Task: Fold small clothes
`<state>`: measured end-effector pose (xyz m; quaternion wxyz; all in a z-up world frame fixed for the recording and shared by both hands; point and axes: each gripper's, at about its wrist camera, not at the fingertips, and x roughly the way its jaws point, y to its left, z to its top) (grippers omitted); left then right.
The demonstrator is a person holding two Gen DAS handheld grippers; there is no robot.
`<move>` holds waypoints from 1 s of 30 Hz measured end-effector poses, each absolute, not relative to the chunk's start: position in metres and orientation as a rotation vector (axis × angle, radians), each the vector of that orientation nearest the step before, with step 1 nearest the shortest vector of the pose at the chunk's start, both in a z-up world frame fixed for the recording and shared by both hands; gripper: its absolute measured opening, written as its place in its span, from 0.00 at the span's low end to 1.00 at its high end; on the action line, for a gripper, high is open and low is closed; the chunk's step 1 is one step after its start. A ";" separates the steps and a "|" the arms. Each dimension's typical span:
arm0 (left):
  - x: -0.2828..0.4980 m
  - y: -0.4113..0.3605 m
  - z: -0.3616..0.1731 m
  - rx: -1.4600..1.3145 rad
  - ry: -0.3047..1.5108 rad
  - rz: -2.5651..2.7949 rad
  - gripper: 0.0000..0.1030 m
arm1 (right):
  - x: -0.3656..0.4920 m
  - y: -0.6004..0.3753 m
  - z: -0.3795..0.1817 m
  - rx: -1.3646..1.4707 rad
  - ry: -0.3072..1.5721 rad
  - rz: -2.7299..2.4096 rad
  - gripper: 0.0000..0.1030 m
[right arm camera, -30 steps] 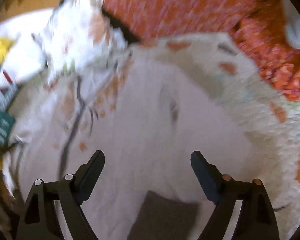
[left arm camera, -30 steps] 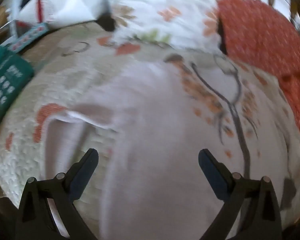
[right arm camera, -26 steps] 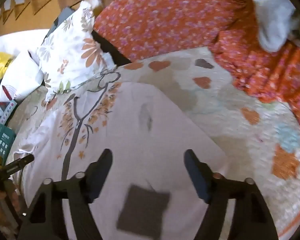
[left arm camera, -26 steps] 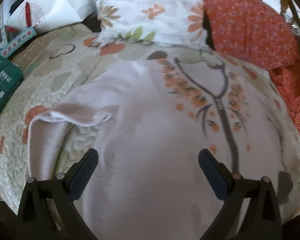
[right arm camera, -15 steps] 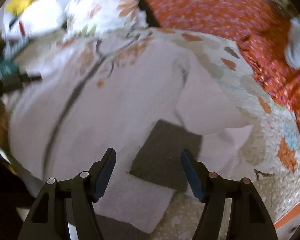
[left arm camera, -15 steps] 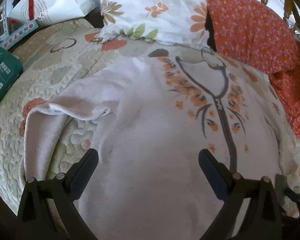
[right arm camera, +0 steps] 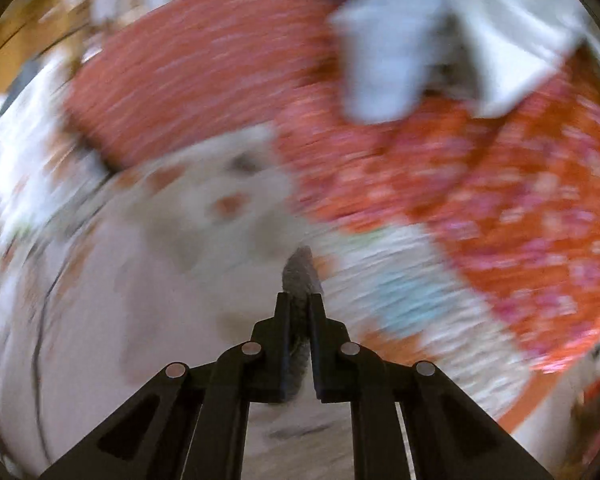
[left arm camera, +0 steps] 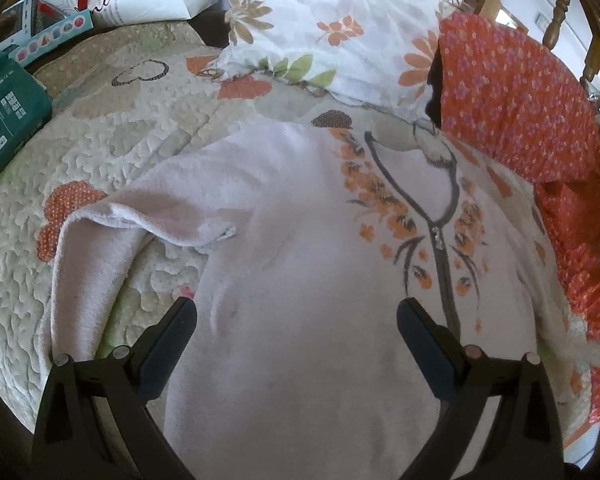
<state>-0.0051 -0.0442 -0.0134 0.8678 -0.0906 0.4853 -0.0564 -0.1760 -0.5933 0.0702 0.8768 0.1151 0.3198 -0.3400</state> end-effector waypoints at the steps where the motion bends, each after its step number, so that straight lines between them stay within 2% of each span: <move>1: -0.005 -0.044 -0.012 -0.194 1.012 -0.118 0.97 | -0.182 -0.611 0.076 0.258 0.654 -0.760 0.09; 6: -0.001 -0.038 -0.006 -0.223 0.974 -0.108 0.97 | -0.182 -0.651 0.098 0.297 0.653 -0.906 0.09; 11: 0.003 -0.015 0.000 -0.270 0.963 -0.085 0.97 | -0.169 -0.623 0.108 0.291 0.653 -0.831 0.09; 19: 0.000 0.060 0.022 -0.378 0.886 0.036 0.97 | -0.071 -0.451 0.096 0.309 0.767 -0.300 0.09; 25: -0.001 0.117 0.030 -0.458 0.836 0.151 0.97 | 0.028 -0.328 0.057 0.358 0.873 0.025 0.09; 30: 0.000 0.144 0.026 -0.508 0.838 0.186 0.97 | 0.070 -0.247 0.026 0.329 0.949 0.145 0.09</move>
